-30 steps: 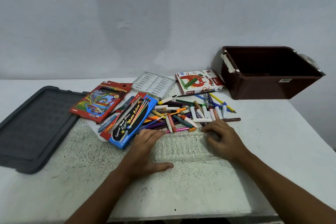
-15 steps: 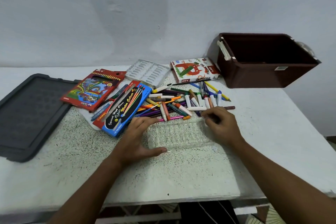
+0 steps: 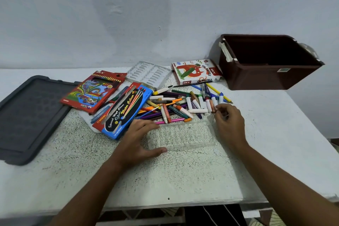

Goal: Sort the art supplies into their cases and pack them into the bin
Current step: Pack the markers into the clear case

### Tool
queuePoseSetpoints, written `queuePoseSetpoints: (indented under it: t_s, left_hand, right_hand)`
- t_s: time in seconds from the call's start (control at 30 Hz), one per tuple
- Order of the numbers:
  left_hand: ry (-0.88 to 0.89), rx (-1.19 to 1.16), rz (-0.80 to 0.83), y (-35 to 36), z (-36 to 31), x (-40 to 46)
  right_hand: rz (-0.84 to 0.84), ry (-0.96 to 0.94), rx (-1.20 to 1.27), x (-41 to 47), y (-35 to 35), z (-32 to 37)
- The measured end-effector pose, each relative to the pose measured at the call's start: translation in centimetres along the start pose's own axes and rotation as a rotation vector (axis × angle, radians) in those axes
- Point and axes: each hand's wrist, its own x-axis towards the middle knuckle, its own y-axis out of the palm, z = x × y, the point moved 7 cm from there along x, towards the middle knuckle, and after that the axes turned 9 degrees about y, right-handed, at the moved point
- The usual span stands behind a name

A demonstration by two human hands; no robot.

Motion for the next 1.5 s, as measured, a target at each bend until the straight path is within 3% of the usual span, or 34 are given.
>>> queuePoseSetpoints:
  t_s: [0.2, 0.5, 0.73, 1.07, 1.27, 1.5]
  left_hand:
    - [0.018, 0.003, -0.005, 0.0, -0.3, 0.0]
    - [0.045, 0.011, -0.016, -0.2, -0.7, 0.1]
    - [0.031, 0.007, -0.026, -0.3, -0.7, 0.1]
    - [0.066, 0.048, 0.003, 0.0, -0.7, 0.0]
    - [0.077, 0.055, 0.009, 0.1, -0.6, 0.0]
    - [0.067, 0.060, 0.011, 0.2, -0.5, 0.0]
  right_hand:
    - [-0.120, 0.139, 0.034, 1.0, -0.7, -0.6]
    - [-0.106, 0.167, -0.344, 4.5, -0.1, -1.4]
    - [-0.136, 0.162, -0.294, 4.4, 0.0, -1.8]
    - [-0.039, -0.007, 0.070, 2.8, -0.5, -0.1]
    - [0.241, 0.113, 0.386, -1.4, 0.0, -0.3]
    - [0.362, 0.136, 0.539, -2.1, -0.4, -0.5]
